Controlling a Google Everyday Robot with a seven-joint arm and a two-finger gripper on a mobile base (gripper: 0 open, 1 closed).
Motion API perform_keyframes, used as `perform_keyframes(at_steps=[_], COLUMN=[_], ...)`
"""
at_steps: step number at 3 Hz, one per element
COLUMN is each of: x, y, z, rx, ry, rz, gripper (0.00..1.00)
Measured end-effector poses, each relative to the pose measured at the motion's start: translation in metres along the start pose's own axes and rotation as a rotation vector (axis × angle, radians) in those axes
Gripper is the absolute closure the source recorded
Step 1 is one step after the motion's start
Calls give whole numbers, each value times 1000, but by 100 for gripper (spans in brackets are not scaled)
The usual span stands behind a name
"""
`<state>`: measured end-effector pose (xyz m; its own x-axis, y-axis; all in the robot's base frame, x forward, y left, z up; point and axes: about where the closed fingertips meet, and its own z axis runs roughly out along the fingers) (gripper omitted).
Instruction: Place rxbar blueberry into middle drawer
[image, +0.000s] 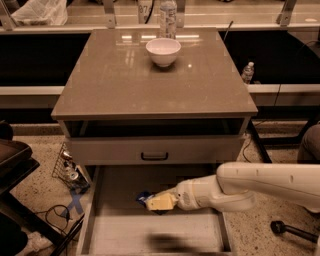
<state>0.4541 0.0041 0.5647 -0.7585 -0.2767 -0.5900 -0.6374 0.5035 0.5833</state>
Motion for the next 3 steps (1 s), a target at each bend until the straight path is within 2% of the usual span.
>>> perform_keyframes(at_steps=[1, 2, 3], x=[37, 76, 72], y=[-31, -45, -44], z=[2, 17, 17], rx=[-3, -24, -23], ry=[-50, -95, -90], rz=[73, 117, 114], gripper=[100, 97, 74])
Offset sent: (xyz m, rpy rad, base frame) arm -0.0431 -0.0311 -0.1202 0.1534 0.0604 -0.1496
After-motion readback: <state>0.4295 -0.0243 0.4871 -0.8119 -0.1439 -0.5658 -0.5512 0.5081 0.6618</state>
